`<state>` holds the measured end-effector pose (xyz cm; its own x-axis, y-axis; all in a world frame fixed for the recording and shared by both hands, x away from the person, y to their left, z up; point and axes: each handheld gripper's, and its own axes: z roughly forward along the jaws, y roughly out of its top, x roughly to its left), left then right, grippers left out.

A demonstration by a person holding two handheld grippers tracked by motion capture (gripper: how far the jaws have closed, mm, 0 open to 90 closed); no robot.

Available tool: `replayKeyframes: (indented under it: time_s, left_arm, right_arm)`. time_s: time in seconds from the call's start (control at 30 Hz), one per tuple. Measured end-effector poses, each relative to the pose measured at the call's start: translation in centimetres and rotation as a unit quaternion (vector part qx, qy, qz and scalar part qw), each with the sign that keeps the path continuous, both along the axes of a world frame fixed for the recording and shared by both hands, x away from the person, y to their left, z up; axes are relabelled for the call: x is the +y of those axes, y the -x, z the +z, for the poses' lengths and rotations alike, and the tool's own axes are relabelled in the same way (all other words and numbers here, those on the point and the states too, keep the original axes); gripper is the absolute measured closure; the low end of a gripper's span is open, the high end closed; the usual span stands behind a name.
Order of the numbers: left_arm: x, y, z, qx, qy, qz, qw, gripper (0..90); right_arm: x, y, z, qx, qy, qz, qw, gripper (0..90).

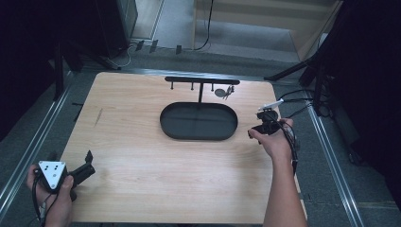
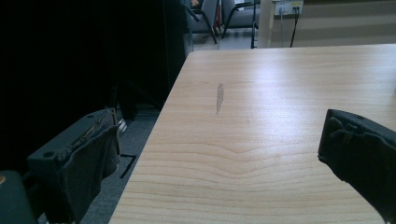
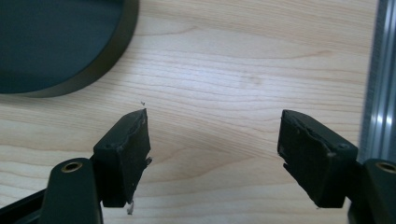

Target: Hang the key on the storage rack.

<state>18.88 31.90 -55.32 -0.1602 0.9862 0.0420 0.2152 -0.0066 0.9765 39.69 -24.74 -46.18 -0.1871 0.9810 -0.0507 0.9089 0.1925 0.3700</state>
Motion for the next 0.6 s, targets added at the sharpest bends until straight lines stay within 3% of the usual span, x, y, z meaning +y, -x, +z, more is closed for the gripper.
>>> replayKeyframes:
  time_s: [0.13, 0.17, 0.23, 0.27, 0.37, 0.4, 0.43, 0.47, 0.53, 0.6]
  left_arm:
    - [0.0, 0.0, 0.0, 0.000, 0.000, -0.001, 1.0000, 0.0]
    - [0.0, 0.0, 0.0, 0.000, 0.000, -0.001, 1.0000, 0.0]
    - [0.0, 0.0, 0.0, 0.001, -0.004, -0.003, 1.0000, 0.0]
    - [0.0, 0.0, 0.0, 0.001, -0.004, -0.003, 1.0000, 0.0]
    - [-0.1, 0.0, 0.0, 0.000, -0.008, -0.004, 1.0000, 0.0]
    - [-0.1, 0.0, 0.0, 0.000, -0.008, -0.005, 1.0000, 0.0]
    - [-0.1, 0.0, 0.0, 0.000, -0.007, -0.007, 1.0000, 0.0]
    - [-0.1, 0.0, 0.0, 0.000, -0.007, -0.007, 1.0000, 0.0]
    - [0.0, 0.0, 0.0, 0.002, -0.005, -0.009, 1.0000, 0.0]
    - [0.0, 0.0, 0.0, 0.002, -0.004, -0.009, 1.0000, 0.0]
  right_arm:
    - [-0.5, 1.6, -0.7, -0.056, -0.041, 0.019, 0.9974, 18.9]
    - [-0.5, 1.6, -0.7, -0.056, -0.041, 0.019, 0.9974, 18.9]
    - [-0.7, 3.2, -1.3, -0.094, -0.062, 0.031, 0.9931, 17.0]
    - [-0.7, 3.2, -1.3, -0.094, -0.062, 0.031, 0.9931, 17.0]
    - [-1.1, 4.9, -1.9, -0.136, -0.078, 0.038, 0.9869, 14.6]
    - [-1.2, 5.6, -2.1, -0.156, -0.075, 0.040, 0.9841, 14.9]
    - [-1.5, 7.1, -2.2, -0.212, -0.067, 0.044, 0.9740, 16.6]
    - [-1.5, 7.1, -2.2, -0.212, -0.067, 0.044, 0.9740, 16.6]
    - [-2.0, 8.7, -2.3, -0.258, -0.085, 0.043, 0.9615, 16.4]
    - [-2.8, 10.1, -2.8, -0.289, -0.100, 0.037, 0.9513, 16.3]
